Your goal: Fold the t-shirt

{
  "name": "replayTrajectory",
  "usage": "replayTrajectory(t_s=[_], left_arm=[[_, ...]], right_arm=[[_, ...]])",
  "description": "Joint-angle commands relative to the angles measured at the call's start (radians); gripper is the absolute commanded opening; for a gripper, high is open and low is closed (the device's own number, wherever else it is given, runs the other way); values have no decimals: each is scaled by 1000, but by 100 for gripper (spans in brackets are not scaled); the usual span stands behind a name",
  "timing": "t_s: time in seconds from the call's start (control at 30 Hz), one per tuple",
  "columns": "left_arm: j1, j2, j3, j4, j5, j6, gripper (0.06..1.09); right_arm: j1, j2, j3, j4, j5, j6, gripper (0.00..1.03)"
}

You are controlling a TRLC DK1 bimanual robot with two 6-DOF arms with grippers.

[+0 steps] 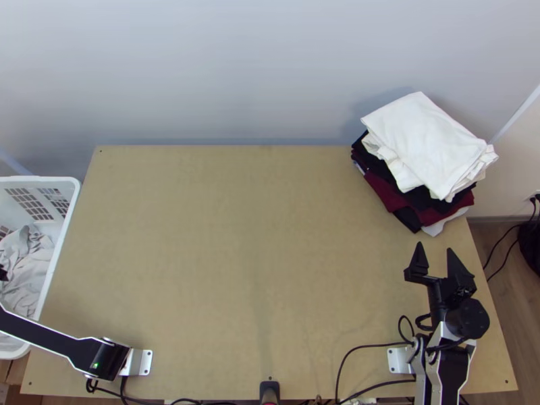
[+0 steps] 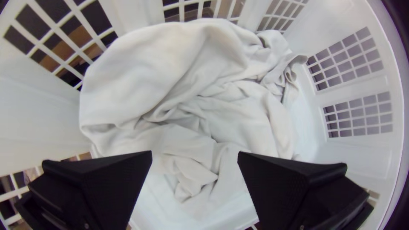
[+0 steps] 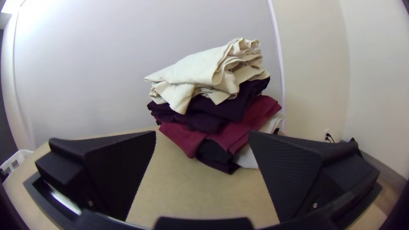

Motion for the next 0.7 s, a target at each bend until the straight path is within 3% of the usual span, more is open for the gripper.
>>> replayTrajectory(t_s=[0.0, 0.33, 0.37, 0.4, 0.43, 0.47, 0.57, 0.67], left_arm=[[12, 112, 86, -1, 6, 42, 103], [29, 247, 96, 165, -12, 155, 102], [29, 255, 96, 187, -12, 161, 91], [32, 258, 96, 210, -11, 164, 67], [32, 255, 96, 239, -11, 175, 31], [32, 250, 99, 274, -9, 189, 9], [28, 196, 98, 257, 1, 241, 10], [28, 86, 98, 236, 69, 169, 10]], right_arm=[[3, -4, -10, 17, 9, 12, 98], [3, -4, -10, 17, 9, 12, 98], [3, -4, -10, 17, 9, 12, 98], [3, -4, -10, 17, 9, 12, 98], [3, -4, -10, 17, 9, 12, 98], [3, -4, -10, 17, 9, 12, 98], [3, -4, -10, 17, 9, 12, 98], [3, -4, -10, 17, 9, 12, 98]])
